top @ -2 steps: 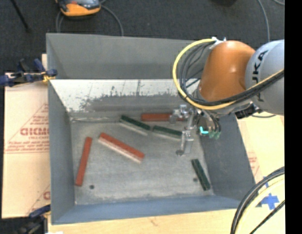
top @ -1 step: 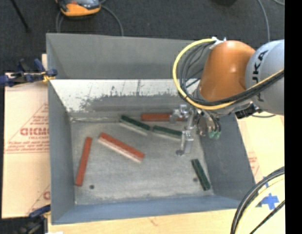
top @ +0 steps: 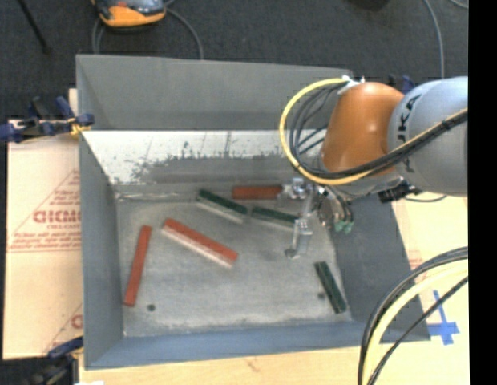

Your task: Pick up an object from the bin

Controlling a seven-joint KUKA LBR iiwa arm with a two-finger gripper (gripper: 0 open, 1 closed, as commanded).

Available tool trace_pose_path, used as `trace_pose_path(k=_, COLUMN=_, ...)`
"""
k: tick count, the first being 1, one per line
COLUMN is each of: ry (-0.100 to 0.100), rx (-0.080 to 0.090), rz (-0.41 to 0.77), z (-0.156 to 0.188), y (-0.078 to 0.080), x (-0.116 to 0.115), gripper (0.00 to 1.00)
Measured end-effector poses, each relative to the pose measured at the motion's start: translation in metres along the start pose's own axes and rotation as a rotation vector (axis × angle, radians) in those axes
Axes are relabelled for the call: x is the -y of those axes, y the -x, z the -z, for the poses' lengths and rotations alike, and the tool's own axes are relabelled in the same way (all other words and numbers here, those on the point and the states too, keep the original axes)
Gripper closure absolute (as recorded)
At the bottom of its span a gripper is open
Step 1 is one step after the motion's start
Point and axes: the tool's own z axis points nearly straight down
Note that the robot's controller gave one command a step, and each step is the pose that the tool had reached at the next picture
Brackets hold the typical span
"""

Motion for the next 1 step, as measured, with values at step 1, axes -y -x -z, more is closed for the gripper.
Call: trace_pose_path(k=1, ry=0.001, rx=-0.005, rz=-0.136, z=-0.055, y=0.0095, x=0.0116, gripper=0.0)
